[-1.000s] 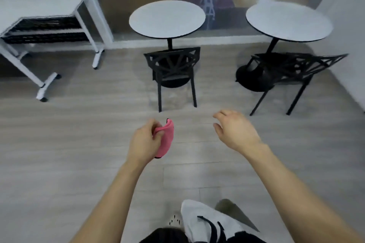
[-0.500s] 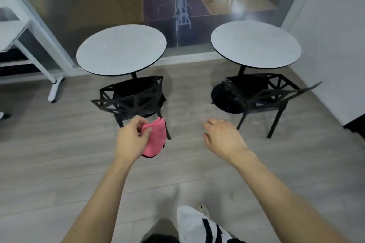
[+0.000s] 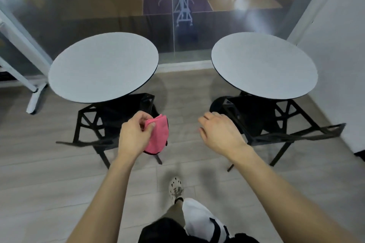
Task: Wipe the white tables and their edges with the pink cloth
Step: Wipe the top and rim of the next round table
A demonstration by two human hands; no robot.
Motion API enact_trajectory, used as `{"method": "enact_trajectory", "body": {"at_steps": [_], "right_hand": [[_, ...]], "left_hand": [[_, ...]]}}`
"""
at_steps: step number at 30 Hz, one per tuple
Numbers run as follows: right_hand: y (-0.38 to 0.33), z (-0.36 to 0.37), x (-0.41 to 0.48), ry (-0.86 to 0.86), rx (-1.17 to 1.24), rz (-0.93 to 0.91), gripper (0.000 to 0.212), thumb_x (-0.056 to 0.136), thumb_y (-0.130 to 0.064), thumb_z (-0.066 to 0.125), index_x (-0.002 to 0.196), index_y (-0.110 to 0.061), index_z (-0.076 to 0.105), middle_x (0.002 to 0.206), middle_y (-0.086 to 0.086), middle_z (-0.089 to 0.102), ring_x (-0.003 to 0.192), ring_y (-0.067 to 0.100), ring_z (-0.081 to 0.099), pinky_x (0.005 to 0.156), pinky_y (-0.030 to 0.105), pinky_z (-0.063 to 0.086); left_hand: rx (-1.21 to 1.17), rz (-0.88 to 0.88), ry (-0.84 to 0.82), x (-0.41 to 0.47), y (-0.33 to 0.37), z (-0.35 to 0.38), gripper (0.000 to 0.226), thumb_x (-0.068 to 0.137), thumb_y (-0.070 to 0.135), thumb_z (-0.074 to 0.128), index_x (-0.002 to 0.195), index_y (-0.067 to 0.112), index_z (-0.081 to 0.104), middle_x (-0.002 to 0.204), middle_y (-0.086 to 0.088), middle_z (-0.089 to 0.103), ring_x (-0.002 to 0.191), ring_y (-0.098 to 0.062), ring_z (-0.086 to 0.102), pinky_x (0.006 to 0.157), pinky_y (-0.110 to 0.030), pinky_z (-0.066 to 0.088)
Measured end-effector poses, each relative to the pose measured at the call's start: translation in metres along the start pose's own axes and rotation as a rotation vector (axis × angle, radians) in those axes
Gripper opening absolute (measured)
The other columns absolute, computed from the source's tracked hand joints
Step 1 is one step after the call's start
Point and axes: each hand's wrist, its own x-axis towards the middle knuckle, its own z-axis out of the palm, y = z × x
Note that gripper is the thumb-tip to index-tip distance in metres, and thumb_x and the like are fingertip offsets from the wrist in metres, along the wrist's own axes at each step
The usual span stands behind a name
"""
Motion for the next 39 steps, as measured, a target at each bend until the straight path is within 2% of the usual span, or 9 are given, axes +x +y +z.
{"method": "enact_trajectory", "body": {"at_steps": [12, 17, 21, 24, 26, 29, 32, 35, 39], "right_hand": [[0.101, 0.006, 0.213, -0.004, 0.015, -0.04, 0.011, 0.089, -0.02, 0.077, 0.087, -0.015, 0.068, 0.085, 0.006, 0.063, 0.077, 0.034, 0.067, 0.066, 0.04, 0.051], [0.139, 0.018, 0.317, -0.184, 0.079, -0.203, 0.035, 0.108, -0.034, 0.054, 0.137, -0.017, 0.063, 0.133, 0.004, 0.062, 0.125, 0.029, 0.06, 0.1, 0.042, 0.048], [0.142, 0.029, 0.395, -0.309, 0.329, -0.403, 0.067, 0.103, -0.039, 0.067, 0.162, -0.019, 0.044, 0.165, 0.0, 0.045, 0.155, 0.02, 0.038, 0.125, 0.038, 0.035], [0.127, 0.047, 0.451, -0.389, 0.451, -0.527, 0.026, 0.103, -0.034, 0.07, 0.121, -0.016, 0.07, 0.119, 0.002, 0.071, 0.115, 0.022, 0.063, 0.101, 0.042, 0.051], [0.112, 0.056, 0.487, -0.417, 0.505, -0.557, 0.014, 0.105, -0.031, 0.067, 0.103, -0.018, 0.069, 0.094, -0.002, 0.068, 0.088, 0.02, 0.063, 0.079, 0.04, 0.05], [0.082, 0.076, 0.557, -0.369, 0.518, -0.646, 0.017, 0.106, -0.031, 0.064, 0.112, -0.018, 0.072, 0.103, 0.0, 0.075, 0.094, 0.024, 0.069, 0.083, 0.042, 0.054], [0.053, 0.117, 0.639, -0.443, 0.367, -0.618, 0.041, 0.11, -0.038, 0.057, 0.144, -0.014, 0.061, 0.133, 0.01, 0.067, 0.119, 0.032, 0.065, 0.102, 0.048, 0.053], [0.044, 0.17, 0.693, -0.515, 0.158, -0.584, 0.049, 0.109, -0.039, 0.053, 0.148, -0.008, 0.053, 0.14, 0.014, 0.057, 0.124, 0.037, 0.06, 0.105, 0.051, 0.051], [0.046, 0.22, 0.717, -0.59, 0.086, -0.801, 0.039, 0.107, -0.033, 0.054, 0.137, -0.011, 0.061, 0.134, 0.007, 0.059, 0.124, 0.032, 0.06, 0.103, 0.047, 0.051]], "left_hand": [[0.009, 0.021, -0.08, 0.228, 0.047, 0.044, 0.012, 0.095, 0.025, 0.076, 0.097, 0.035, 0.07, 0.095, 0.019, 0.076, 0.092, -0.005, 0.071, 0.087, -0.043, 0.059], [0.027, -0.02, -0.232, 0.295, 0.06, 0.06, 0.015, 0.096, 0.021, 0.074, 0.099, 0.034, 0.068, 0.098, 0.015, 0.076, 0.095, -0.011, 0.072, 0.089, -0.048, 0.059], [0.022, -0.069, -0.198, 0.328, 0.071, 0.063, 0.019, 0.097, 0.014, 0.072, 0.097, 0.032, 0.066, 0.09, 0.009, 0.073, 0.087, -0.017, 0.068, 0.085, -0.051, 0.056], [-0.031, -0.12, -0.074, 0.344, 0.07, 0.057, 0.017, 0.101, 0.016, 0.069, 0.103, 0.033, 0.066, 0.088, 0.008, 0.073, 0.082, -0.016, 0.068, 0.08, -0.041, 0.057], [-0.083, -0.19, 0.087, 0.351, 0.062, 0.049, 0.017, 0.103, 0.021, 0.069, 0.111, 0.035, 0.067, 0.092, 0.012, 0.074, 0.082, -0.01, 0.071, 0.074, -0.026, 0.056], [-0.117, -0.331, 0.351, 0.365, 0.034, 0.036, 0.022, 0.104, 0.025, 0.068, 0.122, 0.036, 0.066, 0.102, 0.017, 0.076, 0.092, -0.005, 0.073, 0.074, -0.019, 0.057], [-0.048, -0.486, 0.464, 0.385, -0.006, 0.026, 0.019, 0.105, 0.028, 0.067, 0.122, 0.034, 0.067, 0.103, 0.018, 0.076, 0.094, -0.001, 0.071, 0.08, -0.019, 0.055], [-0.013, -0.631, 0.357, 0.406, -0.049, 0.031, 0.016, 0.105, 0.034, 0.066, 0.121, 0.033, 0.069, 0.105, 0.016, 0.074, 0.093, -0.002, 0.07, 0.079, -0.024, 0.056], [0.011, -0.749, 0.173, 0.433, -0.092, 0.052, 0.023, 0.105, 0.035, 0.064, 0.127, 0.031, 0.069, 0.11, 0.014, 0.074, 0.098, -0.01, 0.071, 0.091, -0.038, 0.059]]}}
